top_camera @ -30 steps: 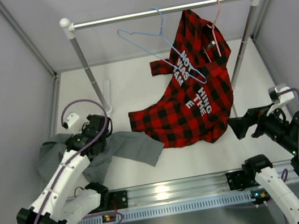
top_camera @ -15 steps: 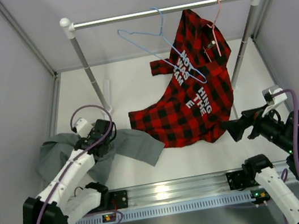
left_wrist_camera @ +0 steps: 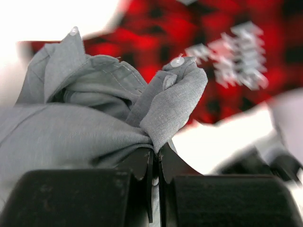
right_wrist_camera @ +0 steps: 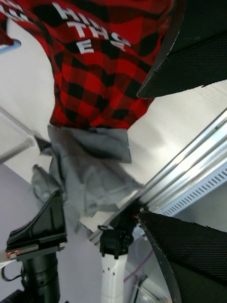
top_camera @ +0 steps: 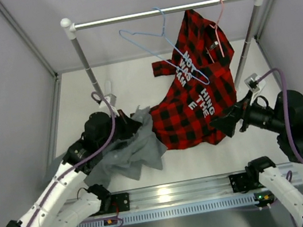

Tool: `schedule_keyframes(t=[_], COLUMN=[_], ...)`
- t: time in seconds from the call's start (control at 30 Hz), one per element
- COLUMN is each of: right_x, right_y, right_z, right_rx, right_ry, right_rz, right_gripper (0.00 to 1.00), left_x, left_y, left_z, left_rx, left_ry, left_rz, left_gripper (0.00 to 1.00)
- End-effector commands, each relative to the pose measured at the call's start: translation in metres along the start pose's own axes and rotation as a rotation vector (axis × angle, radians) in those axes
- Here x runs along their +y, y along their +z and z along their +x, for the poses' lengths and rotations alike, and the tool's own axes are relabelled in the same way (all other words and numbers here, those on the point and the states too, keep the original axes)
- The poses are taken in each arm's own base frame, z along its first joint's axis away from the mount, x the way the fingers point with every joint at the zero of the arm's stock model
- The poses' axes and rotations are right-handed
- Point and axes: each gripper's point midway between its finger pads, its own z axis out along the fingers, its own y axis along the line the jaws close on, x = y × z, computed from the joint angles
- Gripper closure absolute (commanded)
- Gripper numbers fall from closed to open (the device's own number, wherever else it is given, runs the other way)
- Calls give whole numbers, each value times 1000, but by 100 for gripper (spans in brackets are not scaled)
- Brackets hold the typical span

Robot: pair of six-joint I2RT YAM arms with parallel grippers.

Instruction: Place the shirt on the hanger

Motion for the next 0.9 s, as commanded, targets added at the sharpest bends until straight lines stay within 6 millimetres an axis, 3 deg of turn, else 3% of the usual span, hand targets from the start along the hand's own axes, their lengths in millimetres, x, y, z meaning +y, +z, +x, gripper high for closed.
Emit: schedule_keyframes(t=[0.0,0.03,0.1,0.13,0.27,0.33,0.4,0.43,0.47,0.5,0.57,0.6,0.63,0.7,0.77,0.8,0.87], right_x=[25,23,20,20,7,5,5,5,20,18,39,40,54,52,66,57,73], right_y=[8,10,13,13,26,33,48,55,62,72,86,99,107,130,142,158,172], right_z=[-11,-8,2,6,38,49,65,73,84,86,110,100,115,111,106,110,96], right_rx=[17,26,50,55,126,142,154,169,191,175,238,175,218,166,147,141,121], right_ry=[9,17,32,35,88,130,157,168,149,165,151,137,122,96,67,38,3], right_rz=[-167,-172,-182,-188,-197,-204,-214,-215,-278,-238,-277,-240,-249,-168,-162,-81,-76], right_gripper=[0,1,1,0,2,3,3,3,3,3,5,5,7,9,10,10,9], left_x=[-62,-61,-51,-42,-6,20,38,42,45,42,47,48,52,56,58,60,61], left_y=[-5,-2,6,4,3,1,-7,-10,-14,-21,-26,-28,-29,-28,-27,-27,-26], left_z=[41,87,117,153,194,193,178,172,165,155,150,150,154,163,172,175,178], left_rx=[124,221,228,295,345,311,223,190,160,121,97,93,109,139,176,186,197], left_ry=[29,41,58,66,-1,-73,-132,-157,-178,-220,-234,-239,-234,-226,-217,-217,-213], left_rz=[309,308,256,235,134,12,-47,-62,-66,-35,-41,-31,-44,-58,-70,-78,-85], left_gripper=[100,100,100,100,100,100,100,100,100,100,100,100,100,100,100,100,100])
